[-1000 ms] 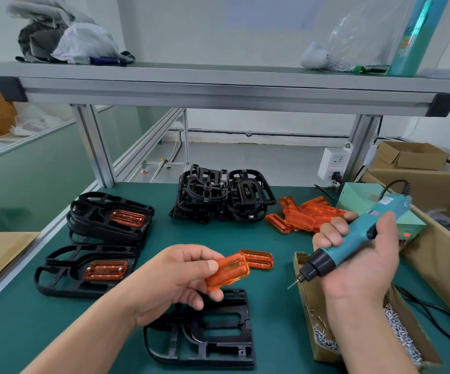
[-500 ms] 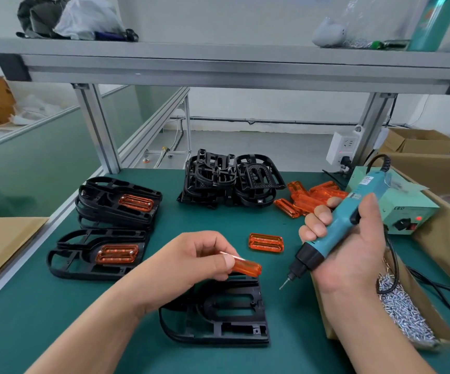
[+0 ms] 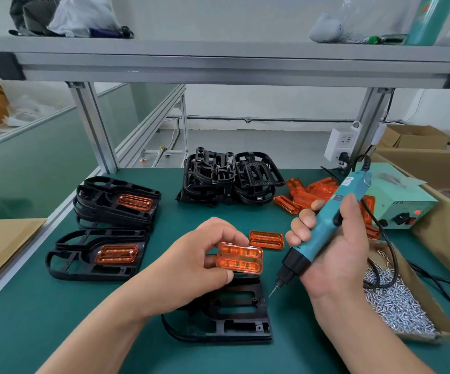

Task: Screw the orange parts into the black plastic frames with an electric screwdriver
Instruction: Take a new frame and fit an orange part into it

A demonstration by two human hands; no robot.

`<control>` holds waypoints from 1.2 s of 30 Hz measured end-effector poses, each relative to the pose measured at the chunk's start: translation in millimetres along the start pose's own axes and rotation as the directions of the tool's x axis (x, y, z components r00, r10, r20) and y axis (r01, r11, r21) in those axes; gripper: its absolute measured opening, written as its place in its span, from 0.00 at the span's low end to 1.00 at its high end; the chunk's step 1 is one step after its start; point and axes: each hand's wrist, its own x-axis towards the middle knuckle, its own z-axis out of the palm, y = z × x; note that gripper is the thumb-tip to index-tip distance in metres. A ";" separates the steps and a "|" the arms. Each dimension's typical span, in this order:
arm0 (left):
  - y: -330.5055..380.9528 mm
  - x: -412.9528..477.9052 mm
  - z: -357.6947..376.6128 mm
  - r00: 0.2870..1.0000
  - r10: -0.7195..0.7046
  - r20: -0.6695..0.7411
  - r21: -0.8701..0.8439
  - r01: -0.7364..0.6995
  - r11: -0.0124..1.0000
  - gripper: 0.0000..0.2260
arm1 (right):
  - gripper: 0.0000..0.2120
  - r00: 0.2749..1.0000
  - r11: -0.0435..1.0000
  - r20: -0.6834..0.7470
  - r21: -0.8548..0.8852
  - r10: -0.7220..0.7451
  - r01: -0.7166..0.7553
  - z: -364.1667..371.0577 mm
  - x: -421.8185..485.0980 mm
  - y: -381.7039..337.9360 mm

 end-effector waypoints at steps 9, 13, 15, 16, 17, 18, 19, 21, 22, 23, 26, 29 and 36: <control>-0.7 1.0 -2.2 0.998 -0.059 -0.033 -0.046 0.057 0.997 0.20 | 0.18 0.993 0.992 -0.042 -0.057 0.108 -0.110 2.2 -13.1 25.4; 0.8 0.9 -2.8 0.997 -0.072 -0.032 -0.064 0.070 0.995 0.19 | 0.18 0.990 0.987 0.002 -0.075 0.143 -0.143 -0.9 -10.1 26.2; 0.4 0.4 -2.5 0.997 -0.070 -0.031 -0.060 0.069 0.996 0.19 | 0.19 0.990 0.987 0.016 -0.083 0.139 -0.137 -2.2 -7.8 26.3; 0.0 0.1 -2.2 0.997 -0.069 -0.033 -0.054 0.067 0.996 0.19 | 0.19 0.991 0.988 0.018 -0.087 0.133 -0.131 -2.5 -6.6 26.2; -0.6 -0.3 -1.6 0.997 -0.068 -0.036 -0.044 0.067 0.997 0.19 | 0.19 0.992 0.988 0.016 -0.090 0.124 -0.123 -2.6 -5.3 25.7; -0.9 -0.6 -1.0 0.997 -0.071 -0.039 -0.027 0.070 0.997 0.19 | 0.19 0.993 0.989 0.009 -0.094 0.115 -0.113 -2.7 -4.0 24.9; -1.2 -0.7 -0.2 0.996 -0.077 -0.043 -0.004 0.077 0.997 0.19 | 0.19 0.994 0.990 -0.001 -0.095 0.106 -0.106 -2.8 -2.7 24.0; -1.3 -1.0 0.4 0.994 -0.091 -0.056 0.053 0.094 0.994 0.20 | 0.19 0.995 0.992 -0.019 -0.085 0.096 -0.097 -3.8 -0.9 22.2; -1.5 -1.1 0.1 0.993 -0.099 -0.062 0.086 0.105 0.991 0.21 | 0.19 0.996 0.993 -0.024 -0.079 0.091 -0.093 -4.4 -0.4 21.6; -1.7 -1.4 -0.1 0.992 -0.109 -0.067 0.121 0.116 0.986 0.21 | 0.19 0.996 0.993 -0.028 -0.074 0.088 -0.089 -4.7 0.0 21.3; -2.1 -2.5 -1.1 0.991 -0.112 -0.076 0.208 0.125 0.970 0.21 | 0.19 0.996 0.994 -0.032 -0.069 0.078 -0.080 -4.4 -0.2 21.7; -0.3 -2.7 -3.0 0.995 -0.080 -0.058 0.302 0.094 0.949 0.21 | 0.19 0.997 0.996 -0.050 -0.059 0.063 -0.065 -4.1 -1.3 21.5; 8.1 -8.0 -10.9 0.983 -0.123 0.136 0.524 0.034 0.851 0.12 | 0.18 0.989 0.999 -0.148 -0.035 -0.029 0.024 -6.4 0.7 12.7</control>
